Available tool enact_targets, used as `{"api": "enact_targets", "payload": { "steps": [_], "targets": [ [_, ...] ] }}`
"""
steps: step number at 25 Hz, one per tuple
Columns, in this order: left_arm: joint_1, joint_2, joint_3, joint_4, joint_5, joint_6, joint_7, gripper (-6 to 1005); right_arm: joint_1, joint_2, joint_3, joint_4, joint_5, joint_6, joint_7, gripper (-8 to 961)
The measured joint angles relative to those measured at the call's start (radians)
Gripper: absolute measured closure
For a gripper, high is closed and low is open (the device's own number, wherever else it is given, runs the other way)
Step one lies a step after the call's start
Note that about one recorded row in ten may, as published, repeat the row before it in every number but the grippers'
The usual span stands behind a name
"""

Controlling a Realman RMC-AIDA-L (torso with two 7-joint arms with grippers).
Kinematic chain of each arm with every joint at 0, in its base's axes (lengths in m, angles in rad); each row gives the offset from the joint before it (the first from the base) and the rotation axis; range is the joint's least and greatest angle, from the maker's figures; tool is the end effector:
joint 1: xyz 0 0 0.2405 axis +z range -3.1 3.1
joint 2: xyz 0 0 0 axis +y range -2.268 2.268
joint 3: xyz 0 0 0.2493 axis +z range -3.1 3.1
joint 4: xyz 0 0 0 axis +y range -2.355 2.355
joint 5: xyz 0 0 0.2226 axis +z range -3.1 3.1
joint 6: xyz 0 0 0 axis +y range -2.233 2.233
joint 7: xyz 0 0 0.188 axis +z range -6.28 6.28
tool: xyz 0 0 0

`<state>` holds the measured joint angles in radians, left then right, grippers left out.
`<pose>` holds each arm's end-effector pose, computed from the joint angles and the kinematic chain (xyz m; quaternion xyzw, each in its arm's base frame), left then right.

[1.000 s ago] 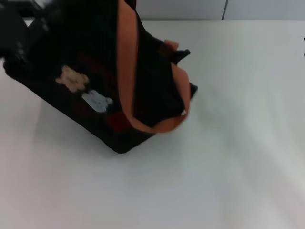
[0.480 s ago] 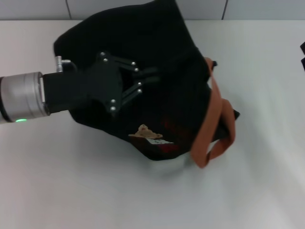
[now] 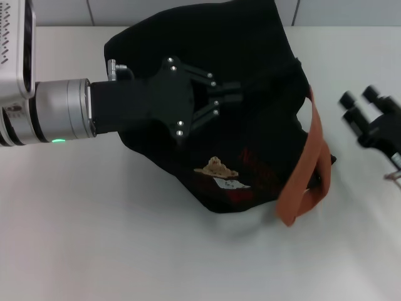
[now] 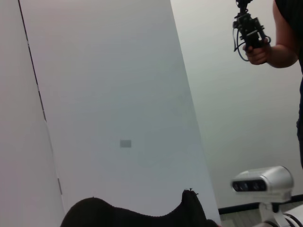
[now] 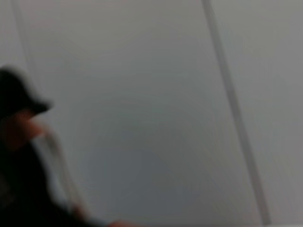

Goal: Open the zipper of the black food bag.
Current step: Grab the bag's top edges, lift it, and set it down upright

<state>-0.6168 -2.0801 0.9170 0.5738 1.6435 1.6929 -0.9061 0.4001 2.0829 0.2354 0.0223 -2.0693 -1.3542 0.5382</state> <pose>-0.1569 0.3445 -0.0439 -0.9251 0.0741 -0.3585 0.1011 0.3160 0.3276 -0.0561 -0.7664 0.2745 0.3694 0.4481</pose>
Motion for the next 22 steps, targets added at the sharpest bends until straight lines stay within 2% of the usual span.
{"api": "enact_targets", "payload": {
  "steps": [5, 14, 22],
  "targets": [
    [-0.007, 0.001, 0.005, 0.0, -0.01, -0.015, 0.003, 921, 0.009, 0.002, -0.001, 0.007, -0.177, -0.009, -0.031, 429],
    [-0.013, 0.0, 0.007, -0.003, -0.031, -0.001, 0.004, 921, 0.07, 0.006, 0.0, 0.1, -0.352, 0.053, -0.036, 430],
    [0.005, 0.001, 0.007, -0.015, -0.043, 0.002, 0.031, 925, 0.115, 0.009, 0.006, 0.159, -0.387, 0.091, -0.062, 427]
  ]
}}
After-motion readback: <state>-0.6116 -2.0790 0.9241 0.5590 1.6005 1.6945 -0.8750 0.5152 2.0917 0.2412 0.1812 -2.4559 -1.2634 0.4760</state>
